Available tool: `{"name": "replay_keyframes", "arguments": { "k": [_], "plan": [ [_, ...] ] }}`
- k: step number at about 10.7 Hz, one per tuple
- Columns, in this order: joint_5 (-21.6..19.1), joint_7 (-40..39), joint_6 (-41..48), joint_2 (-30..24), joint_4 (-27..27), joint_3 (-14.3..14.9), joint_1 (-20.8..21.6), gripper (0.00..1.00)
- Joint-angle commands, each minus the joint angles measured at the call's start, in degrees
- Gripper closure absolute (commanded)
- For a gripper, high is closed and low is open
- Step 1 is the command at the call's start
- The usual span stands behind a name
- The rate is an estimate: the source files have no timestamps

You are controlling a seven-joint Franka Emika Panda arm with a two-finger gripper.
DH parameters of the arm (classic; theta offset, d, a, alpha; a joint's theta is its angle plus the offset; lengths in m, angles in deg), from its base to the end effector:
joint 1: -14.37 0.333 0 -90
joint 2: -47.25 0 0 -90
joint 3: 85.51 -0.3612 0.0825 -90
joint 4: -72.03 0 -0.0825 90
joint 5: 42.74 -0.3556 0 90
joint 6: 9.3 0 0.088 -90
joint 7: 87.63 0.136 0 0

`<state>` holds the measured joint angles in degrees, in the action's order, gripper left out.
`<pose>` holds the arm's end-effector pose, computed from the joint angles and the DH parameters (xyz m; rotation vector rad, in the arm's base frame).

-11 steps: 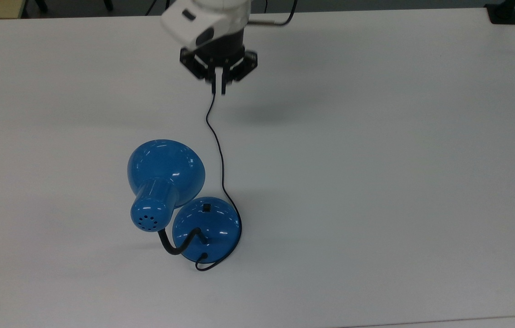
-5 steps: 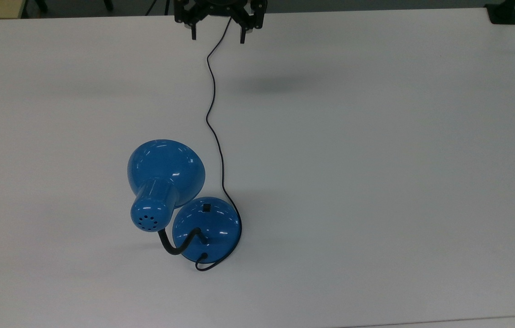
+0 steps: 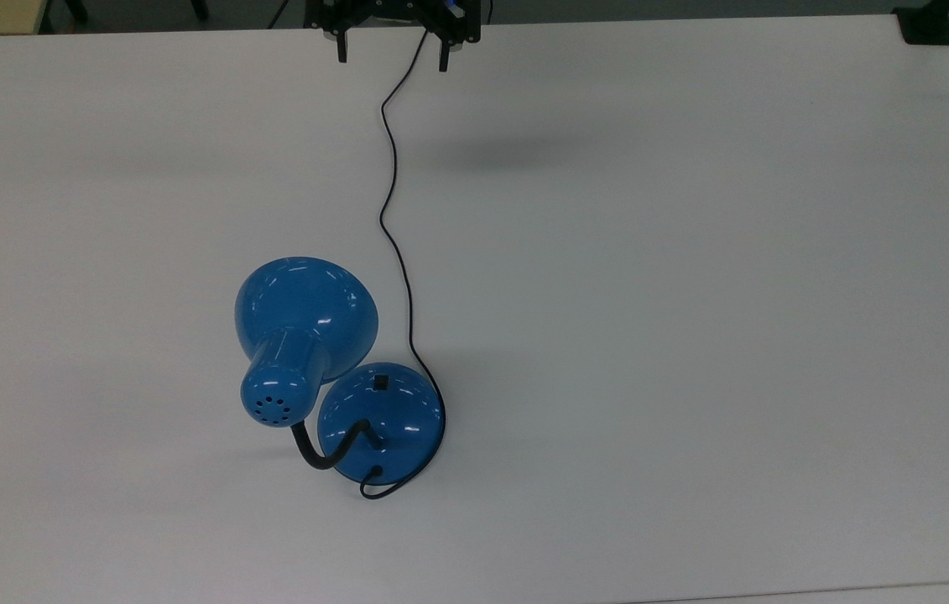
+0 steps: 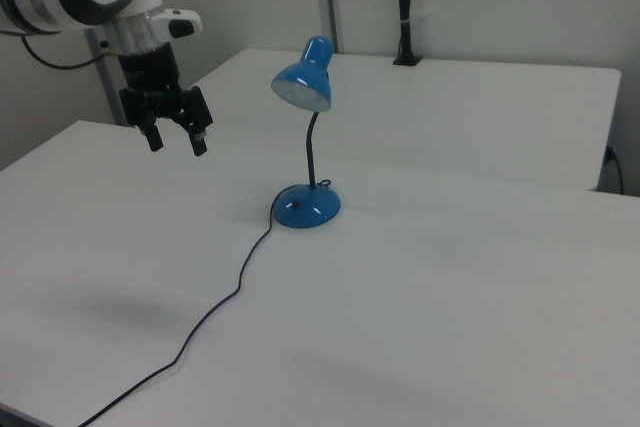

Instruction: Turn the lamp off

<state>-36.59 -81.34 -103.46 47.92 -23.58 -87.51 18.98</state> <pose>0.5303 0.0474 0.5979 3.0313 0.0233 -0.0376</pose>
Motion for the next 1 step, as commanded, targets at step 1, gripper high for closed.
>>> {"name": "replay_keyframes", "arguments": {
  "k": [1],
  "plan": [
    [0.1, -1.0, 2.6, -0.7, 0.4, 0.5, 0.2, 0.00]
  ]
}}
